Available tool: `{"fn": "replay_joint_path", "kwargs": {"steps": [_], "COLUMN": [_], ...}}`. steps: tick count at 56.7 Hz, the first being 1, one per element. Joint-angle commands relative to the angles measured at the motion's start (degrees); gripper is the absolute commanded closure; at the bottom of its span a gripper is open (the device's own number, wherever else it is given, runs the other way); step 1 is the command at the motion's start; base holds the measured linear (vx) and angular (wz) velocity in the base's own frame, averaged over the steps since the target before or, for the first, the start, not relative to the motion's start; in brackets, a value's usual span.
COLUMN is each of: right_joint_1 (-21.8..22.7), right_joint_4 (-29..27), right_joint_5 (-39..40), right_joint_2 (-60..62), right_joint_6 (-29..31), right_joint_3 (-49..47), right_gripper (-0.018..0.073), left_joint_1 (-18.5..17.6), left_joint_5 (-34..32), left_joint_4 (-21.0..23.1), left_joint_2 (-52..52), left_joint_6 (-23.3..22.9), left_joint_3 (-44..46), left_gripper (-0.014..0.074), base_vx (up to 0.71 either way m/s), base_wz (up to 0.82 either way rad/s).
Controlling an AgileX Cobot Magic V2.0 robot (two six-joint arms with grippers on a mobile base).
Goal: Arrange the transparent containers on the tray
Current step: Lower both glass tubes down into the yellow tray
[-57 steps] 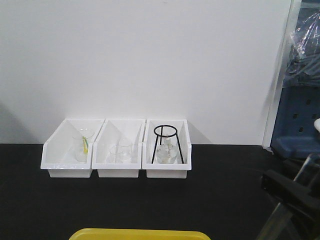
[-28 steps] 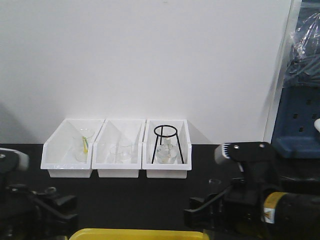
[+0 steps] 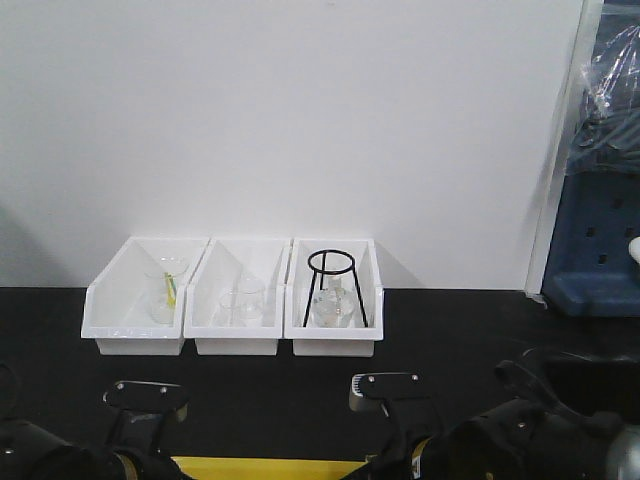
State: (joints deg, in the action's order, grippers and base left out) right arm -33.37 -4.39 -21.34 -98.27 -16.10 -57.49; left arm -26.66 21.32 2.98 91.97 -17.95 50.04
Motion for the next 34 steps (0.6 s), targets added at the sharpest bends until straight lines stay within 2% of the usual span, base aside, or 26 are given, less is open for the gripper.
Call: {"fn": "replay_joint_path", "kwargs": {"steps": [1,12,22,27,34], "right_joint_1": [0.14,0.14,0.19,0.19,0.19], "right_joint_4": [-0.10,-0.88,-1.24,-1.24,-1.24], "right_joint_5": [2.65,1.67,1.60,1.92,1.84], "right_joint_2": [0.64,-1.31,-1.95,-1.95,-1.95], "right_joint_6": [0.01,-0.04,-0.15,-0.22,-0.22], "right_joint_3": [-1.85,-1.85,-1.85,-1.85,-1.85], "right_gripper": [0.0561,0.0525,0.0433,0.0349,0.0199], "left_joint_1": [-0.31,-0.31,-0.31,-0.31,-0.31], "left_joint_5": [-3.53,-3.82,-4.62,-4.79,-4.51], "left_joint_4": [0.54,0.54,0.54,0.54,0.60], "left_joint_2": [0.73,3.70,4.08,4.08,3.82], "left_joint_6": [-0.35,-0.45,-0.45,-0.45,-0.45], "left_joint_3": [1.78,1.78,1.73,1.73,1.73], "left_gripper": [0.0398,0.0304,0.0174,0.0119,0.0097], "base_vx": [0.00,0.00,0.00,0.00,0.00], "base_wz": [0.00,0.00,0.00,0.00,0.00]}}
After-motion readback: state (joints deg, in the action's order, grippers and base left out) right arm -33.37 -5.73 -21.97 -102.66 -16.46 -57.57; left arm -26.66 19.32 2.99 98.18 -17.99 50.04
